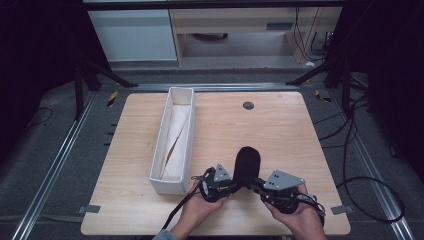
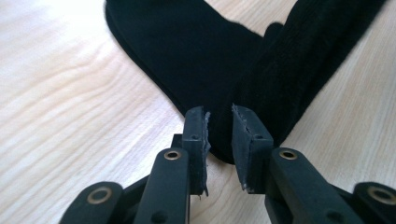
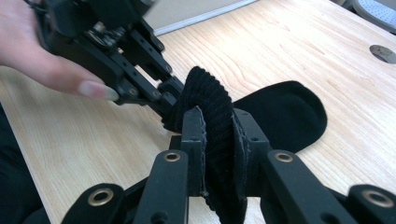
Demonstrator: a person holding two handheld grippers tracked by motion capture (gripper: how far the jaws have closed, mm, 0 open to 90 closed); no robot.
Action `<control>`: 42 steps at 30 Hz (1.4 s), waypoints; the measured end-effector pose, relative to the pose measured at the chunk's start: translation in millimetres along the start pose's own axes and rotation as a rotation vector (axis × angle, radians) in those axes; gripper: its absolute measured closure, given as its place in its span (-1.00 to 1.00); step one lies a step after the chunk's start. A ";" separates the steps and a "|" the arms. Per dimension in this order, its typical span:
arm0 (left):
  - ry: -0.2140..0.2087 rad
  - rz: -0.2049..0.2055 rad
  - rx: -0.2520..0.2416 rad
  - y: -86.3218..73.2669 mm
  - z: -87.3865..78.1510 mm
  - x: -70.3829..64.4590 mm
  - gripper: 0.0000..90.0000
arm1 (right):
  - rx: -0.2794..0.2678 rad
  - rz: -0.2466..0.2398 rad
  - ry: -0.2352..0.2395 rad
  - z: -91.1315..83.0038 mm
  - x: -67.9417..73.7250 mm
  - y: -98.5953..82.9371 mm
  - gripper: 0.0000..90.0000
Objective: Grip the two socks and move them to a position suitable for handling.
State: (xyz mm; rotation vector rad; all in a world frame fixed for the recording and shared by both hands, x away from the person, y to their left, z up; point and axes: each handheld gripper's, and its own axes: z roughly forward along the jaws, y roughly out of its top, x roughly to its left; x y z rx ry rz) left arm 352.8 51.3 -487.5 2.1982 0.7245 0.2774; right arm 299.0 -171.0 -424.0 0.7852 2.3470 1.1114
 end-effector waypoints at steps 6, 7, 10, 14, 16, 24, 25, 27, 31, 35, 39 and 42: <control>0.021 0.007 -0.030 -1.5 -13.8 -2.2 0.53 | 0.010 0.001 -0.009 -0.3 -1.9 2.6 0.71; 0.024 0.010 -0.037 -1.6 -15.8 -2.8 0.50 | 0.010 0.001 -0.011 0.0 -2.6 2.8 0.71; 0.020 0.004 -0.049 -1.3 -21.7 -5.0 0.41 | 0.016 0.004 -0.011 1.4 -3.6 3.7 0.71; 0.006 0.008 -0.064 -0.6 -28.5 -8.3 0.33 | 0.019 0.003 -0.014 2.4 -4.5 6.4 0.71; -0.003 0.003 -0.072 -0.3 -31.0 -9.7 0.25 | 0.015 0.009 -0.013 1.9 -5.9 7.2 0.71; -0.018 0.004 -0.083 -0.1 -21.1 -12.5 0.04 | 0.017 0.017 -0.014 -0.2 -8.8 6.9 0.71; -0.026 0.001 -0.077 0.3 -17.8 -12.5 0.03 | 0.018 0.018 -0.015 -0.9 -8.8 6.7 0.71; -0.028 0.001 -0.071 1.3 -11.5 -12.3 0.03 | 0.015 0.021 -0.014 -2.1 -8.8 6.5 0.71; -0.029 0.009 -0.059 2.3 -4.4 -11.6 0.20 | 0.006 0.030 -0.012 -4.0 -9.4 7.4 0.71; -0.025 0.009 -0.051 2.6 -4.7 -12.1 0.47 | 0.005 0.032 -0.013 -6.3 -9.0 8.8 0.71; -0.026 0.006 -0.050 2.7 -8.2 -13.0 0.63 | 0.005 0.021 -0.014 -9.1 -5.4 12.3 0.71; -0.022 0.001 -0.051 2.4 -12.5 -13.2 0.69 | 0.011 0.009 -0.008 -11.2 -1.9 15.0 0.71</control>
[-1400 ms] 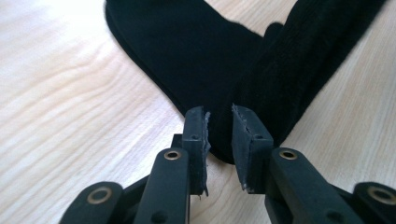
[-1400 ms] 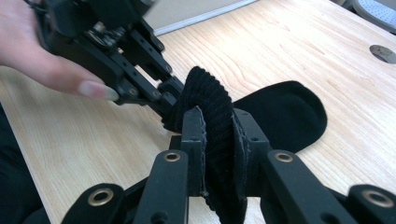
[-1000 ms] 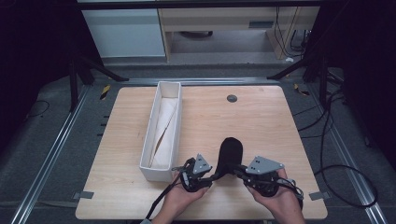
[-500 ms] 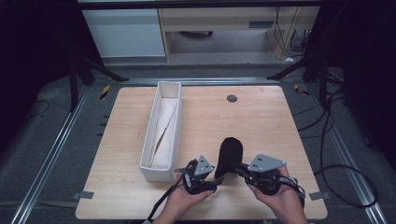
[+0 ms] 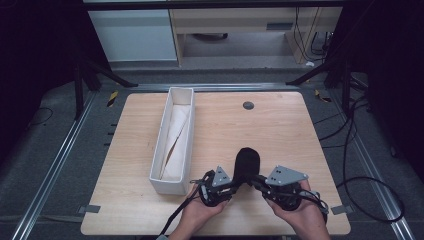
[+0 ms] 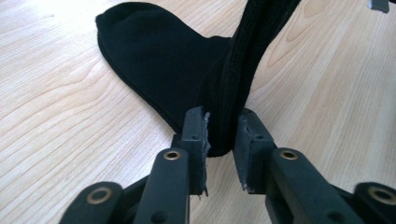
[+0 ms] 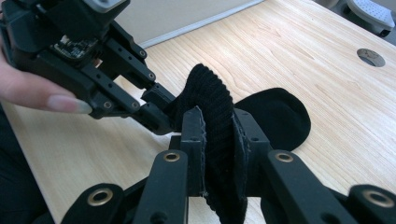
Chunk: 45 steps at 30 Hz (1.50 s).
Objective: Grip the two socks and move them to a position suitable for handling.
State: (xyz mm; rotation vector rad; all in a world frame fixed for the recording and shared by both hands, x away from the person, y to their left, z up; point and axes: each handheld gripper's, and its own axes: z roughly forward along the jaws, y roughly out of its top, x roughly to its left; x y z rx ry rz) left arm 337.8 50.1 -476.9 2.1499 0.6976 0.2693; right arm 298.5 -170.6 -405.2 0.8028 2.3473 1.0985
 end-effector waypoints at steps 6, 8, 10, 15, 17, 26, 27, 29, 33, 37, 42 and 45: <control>-0.026 0.012 0.012 -0.3 -7.6 -4.6 0.76 | 0.014 -0.002 0.002 -3.1 3.5 4.7 0.70; -0.029 0.018 0.018 -0.6 -9.8 -6.6 0.76 | 0.020 -0.001 0.004 -4.3 4.8 6.4 0.70; -0.031 0.021 0.027 -1.3 -9.7 -6.7 0.76 | 0.030 0.005 0.009 -3.7 4.6 6.8 0.70; -0.058 -0.023 0.051 -3.6 -2.4 -0.3 0.76 | 0.075 0.019 0.016 7.3 -3.8 6.8 0.69; -0.060 -0.033 0.048 -3.2 -1.8 0.7 0.75 | 0.079 0.023 0.017 12.0 -8.6 8.1 0.69; -0.035 -0.049 0.045 -1.2 -0.9 7.3 0.58 | 0.122 0.032 0.025 42.4 -32.6 15.7 0.67; -0.033 -0.052 0.040 -1.1 -0.3 7.7 0.52 | 0.127 0.033 0.025 46.0 -34.4 15.7 0.67; -0.033 -0.054 0.039 -0.9 1.5 7.4 0.41 | 0.135 0.037 0.029 51.6 -37.6 15.3 0.67; -0.019 -0.052 0.049 -1.9 6.6 6.7 0.34 | 0.150 0.064 0.033 60.1 -45.2 12.2 0.66; -0.009 -0.067 0.039 -2.4 8.6 8.9 0.38 | 0.162 0.076 0.043 63.9 -50.0 9.0 0.66; -0.007 -0.066 0.052 -2.3 11.4 9.9 0.55 | 0.180 0.089 0.052 69.9 -55.3 5.2 0.64; -0.009 -0.069 0.061 -2.7 13.0 10.7 0.66 | 0.191 0.098 0.055 73.9 -58.0 3.9 0.64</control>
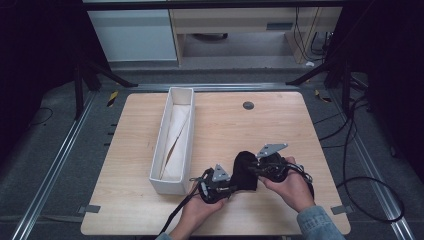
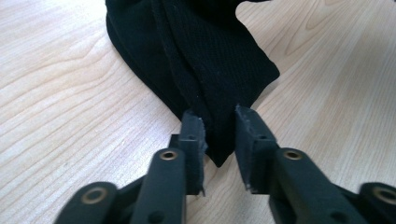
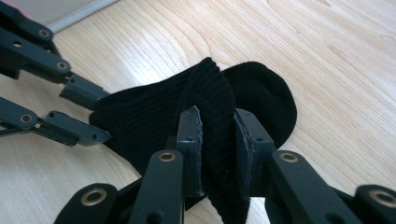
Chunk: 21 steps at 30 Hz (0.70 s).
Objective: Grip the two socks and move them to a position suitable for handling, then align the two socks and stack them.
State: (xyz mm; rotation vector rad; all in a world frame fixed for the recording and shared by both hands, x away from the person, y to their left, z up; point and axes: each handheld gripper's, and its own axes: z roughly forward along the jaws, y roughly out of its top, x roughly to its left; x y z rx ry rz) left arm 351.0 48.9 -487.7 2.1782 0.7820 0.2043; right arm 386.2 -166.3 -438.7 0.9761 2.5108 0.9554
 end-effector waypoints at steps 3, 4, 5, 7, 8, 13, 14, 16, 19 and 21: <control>0.000 0.001 0.000 0.1 0.3 0.6 0.71 | 0.007 0.004 0.003 4.6 -2.1 0.7 0.64; -0.001 0.002 0.001 0.1 0.3 0.9 0.72 | 0.009 0.005 0.003 6.2 -2.3 1.1 0.64; -0.001 0.002 0.002 0.0 0.3 1.1 0.72 | 0.011 0.005 0.005 7.5 -2.4 1.7 0.64; -0.003 0.003 0.004 -0.2 0.2 1.6 0.72 | 0.014 0.006 0.006 9.8 -2.4 2.5 0.64; -0.002 0.003 0.004 -0.2 0.2 1.7 0.72 | 0.016 0.004 0.006 11.0 -2.7 2.8 0.63; 0.005 0.003 0.006 -0.3 -0.4 1.5 0.72 | 0.016 0.012 0.001 14.1 -4.0 3.8 0.62; 0.007 0.002 0.006 -0.3 -0.6 1.5 0.72 | 0.017 0.014 0.004 14.7 -4.5 3.9 0.62; 0.008 -0.002 0.005 0.0 -0.3 2.3 0.72 | 0.019 0.014 0.004 15.9 -5.7 4.1 0.61; 0.009 -0.003 0.007 0.9 0.8 3.4 0.72 | 0.018 0.019 0.004 17.8 -7.5 4.0 0.60; 0.008 -0.002 0.009 0.6 1.4 3.8 0.72 | 0.020 0.019 0.003 19.0 -8.8 3.8 0.58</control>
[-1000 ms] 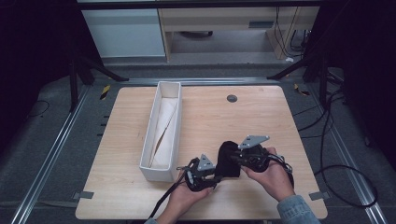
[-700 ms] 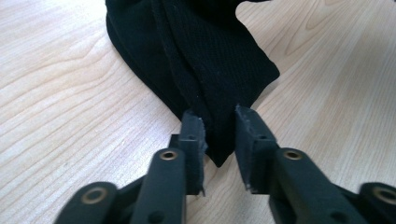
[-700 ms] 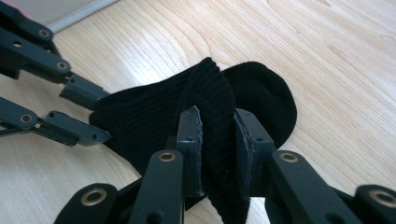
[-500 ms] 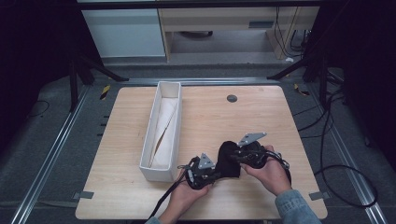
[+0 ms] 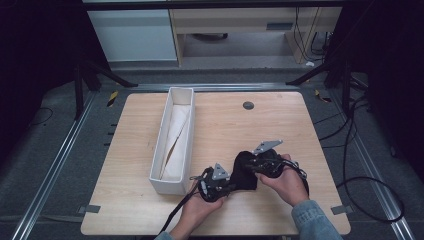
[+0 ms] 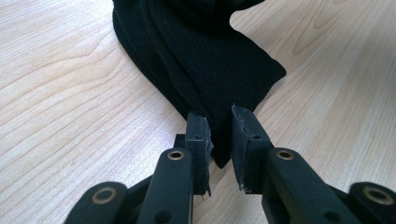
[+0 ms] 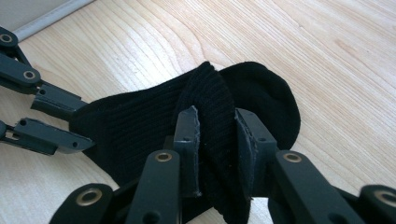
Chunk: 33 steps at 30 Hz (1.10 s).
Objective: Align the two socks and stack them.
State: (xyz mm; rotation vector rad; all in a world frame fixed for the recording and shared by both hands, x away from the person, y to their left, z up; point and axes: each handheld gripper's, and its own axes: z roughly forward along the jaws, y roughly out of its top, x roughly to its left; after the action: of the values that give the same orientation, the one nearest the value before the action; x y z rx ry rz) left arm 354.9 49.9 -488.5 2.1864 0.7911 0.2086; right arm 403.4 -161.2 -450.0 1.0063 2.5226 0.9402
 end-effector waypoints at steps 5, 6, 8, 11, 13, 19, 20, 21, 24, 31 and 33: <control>0.004 -0.001 0.006 -0.1 0.5 1.6 0.73 | -0.006 0.008 -0.003 2.6 -2.7 -0.2 0.53; 0.005 0.000 0.006 0.1 0.6 1.7 0.73 | -0.005 0.009 -0.003 3.3 -3.4 -0.3 0.53; 0.008 0.002 0.007 0.7 1.4 1.3 0.73 | -0.004 0.013 -0.002 4.2 -4.3 -0.4 0.52; 0.009 0.004 0.011 2.1 2.4 1.5 0.73 | -0.005 0.016 -0.005 4.9 -6.0 -0.6 0.51; 0.009 0.006 0.011 3.1 2.9 1.6 0.73 | -0.003 0.021 -0.008 5.9 -8.0 -1.1 0.49; 0.009 0.007 0.014 5.0 3.2 1.6 0.73 | -0.007 0.034 -0.016 6.8 -11.6 -1.2 0.40; 0.009 0.006 0.013 5.2 3.5 1.8 0.73 | -0.007 0.033 -0.016 6.7 -11.9 -1.3 0.40; 0.008 0.005 0.013 5.6 3.9 1.8 0.73 | -0.005 0.032 -0.016 6.7 -12.1 -1.4 0.39; 0.007 0.008 0.013 7.2 4.5 1.3 0.72 | -0.007 0.029 -0.023 7.1 -13.9 -1.9 0.35; 0.006 0.009 0.006 10.4 3.9 -0.5 0.72 | -0.027 0.042 -0.050 3.0 -17.7 -1.3 0.24; 0.007 0.008 0.007 10.7 4.1 -0.8 0.72 | -0.032 0.043 -0.057 1.5 -18.0 -1.2 0.23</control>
State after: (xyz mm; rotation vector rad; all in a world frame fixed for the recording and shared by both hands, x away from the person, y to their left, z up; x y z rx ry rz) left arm 360.9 41.6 -483.5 2.1963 0.7879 0.2176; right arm 416.5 -173.5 -451.8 1.0662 2.4414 0.9466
